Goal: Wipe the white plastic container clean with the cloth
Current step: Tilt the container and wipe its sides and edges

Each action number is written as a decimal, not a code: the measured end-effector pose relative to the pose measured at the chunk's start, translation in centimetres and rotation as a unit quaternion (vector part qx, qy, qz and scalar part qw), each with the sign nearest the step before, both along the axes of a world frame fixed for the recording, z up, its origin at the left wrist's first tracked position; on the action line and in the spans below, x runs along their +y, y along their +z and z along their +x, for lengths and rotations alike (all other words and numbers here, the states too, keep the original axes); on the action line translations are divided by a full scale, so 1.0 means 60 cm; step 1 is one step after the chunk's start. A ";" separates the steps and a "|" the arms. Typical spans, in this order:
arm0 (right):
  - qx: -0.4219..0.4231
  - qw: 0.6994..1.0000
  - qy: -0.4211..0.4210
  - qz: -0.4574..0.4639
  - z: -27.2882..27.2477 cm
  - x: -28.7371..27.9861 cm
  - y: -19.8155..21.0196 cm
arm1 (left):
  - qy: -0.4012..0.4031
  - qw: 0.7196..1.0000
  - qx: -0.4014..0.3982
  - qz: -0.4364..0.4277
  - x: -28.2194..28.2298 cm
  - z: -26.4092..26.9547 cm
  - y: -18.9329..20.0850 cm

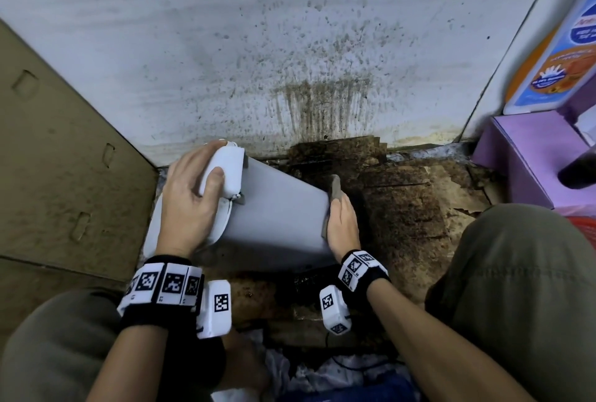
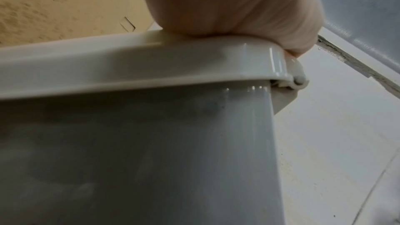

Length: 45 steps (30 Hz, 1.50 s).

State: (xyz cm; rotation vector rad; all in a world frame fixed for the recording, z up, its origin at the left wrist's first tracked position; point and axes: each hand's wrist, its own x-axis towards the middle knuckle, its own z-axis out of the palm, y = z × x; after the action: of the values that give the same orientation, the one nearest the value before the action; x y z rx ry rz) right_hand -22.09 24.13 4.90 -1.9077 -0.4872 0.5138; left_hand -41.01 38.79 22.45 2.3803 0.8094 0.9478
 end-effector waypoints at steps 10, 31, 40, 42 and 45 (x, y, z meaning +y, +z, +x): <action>-0.058 0.986 0.096 0.123 -0.153 0.070 0.161 | 0.002 1.000 -0.002 -0.001 0.004 0.004 -0.003; -0.037 0.998 0.021 0.056 -0.043 -0.054 0.009 | -0.022 0.973 -0.090 -0.211 0.013 0.010 -0.016; 0.033 0.996 -0.075 0.024 -0.046 -0.040 0.007 | -0.034 0.997 -0.017 -0.064 0.009 0.007 -0.006; 0.014 0.997 -0.079 0.014 -0.052 -0.030 0.013 | -0.033 0.998 -0.010 -0.060 0.009 0.005 -0.007; 0.015 0.998 -0.063 0.009 -0.064 -0.007 0.033 | -0.032 0.998 -0.008 -0.050 0.005 0.005 -0.006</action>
State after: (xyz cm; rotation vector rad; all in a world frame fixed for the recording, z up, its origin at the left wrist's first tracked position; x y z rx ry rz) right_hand -25.93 23.71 6.90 -1.8960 -0.3487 0.4530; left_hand -40.73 39.11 22.12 2.2954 0.7535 0.8786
